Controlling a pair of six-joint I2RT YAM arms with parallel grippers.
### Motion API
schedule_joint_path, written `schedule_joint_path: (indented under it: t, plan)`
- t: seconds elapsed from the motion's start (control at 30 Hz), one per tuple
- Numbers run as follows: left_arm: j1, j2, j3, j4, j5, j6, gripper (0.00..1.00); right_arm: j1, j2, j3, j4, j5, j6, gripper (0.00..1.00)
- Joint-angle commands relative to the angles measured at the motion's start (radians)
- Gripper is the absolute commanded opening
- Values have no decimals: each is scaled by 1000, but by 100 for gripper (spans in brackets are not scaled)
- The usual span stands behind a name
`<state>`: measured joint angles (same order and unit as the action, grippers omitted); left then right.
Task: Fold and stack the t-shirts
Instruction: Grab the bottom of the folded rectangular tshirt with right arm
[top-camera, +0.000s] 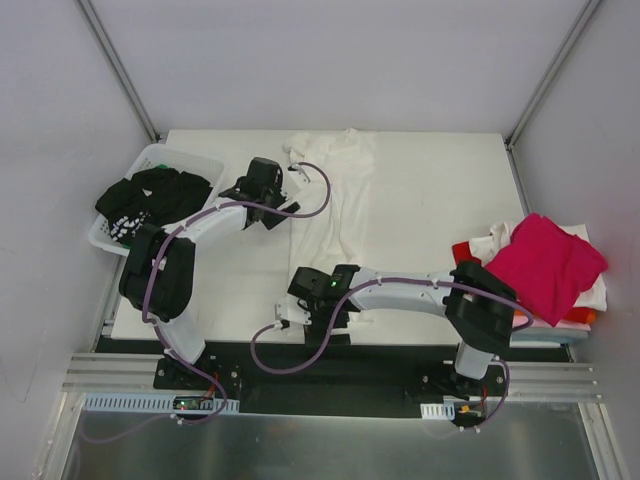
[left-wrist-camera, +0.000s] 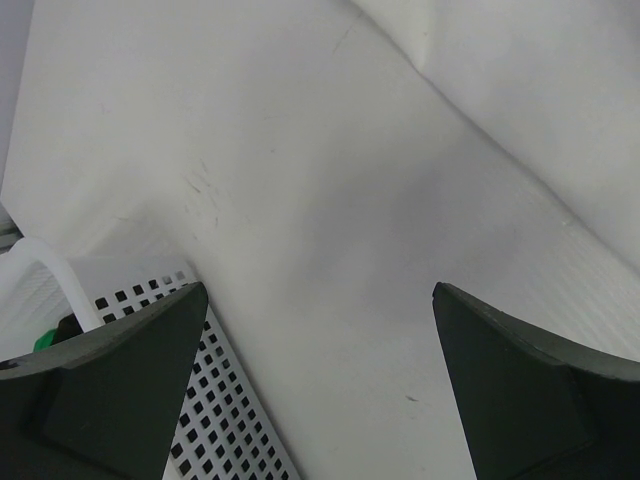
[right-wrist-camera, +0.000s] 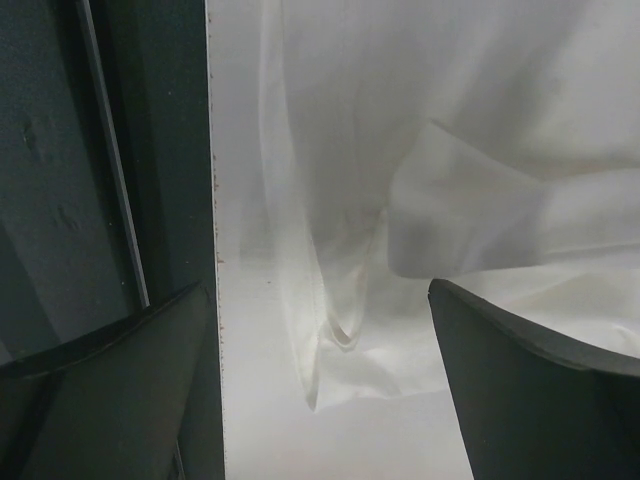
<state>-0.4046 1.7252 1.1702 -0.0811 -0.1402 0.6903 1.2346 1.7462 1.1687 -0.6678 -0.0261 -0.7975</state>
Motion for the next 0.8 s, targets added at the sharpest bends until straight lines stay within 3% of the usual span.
schedule_joint_path:
  t: [0.0, 0.77]
  plan:
    - [3, -19, -18, 27, -16, -14, 96, 3, 30, 14, 7, -51, -28, 97]
    - [6, -32, -56, 43, 2, -21, 96, -93, 124, 39, 19, -135, -109, 96]
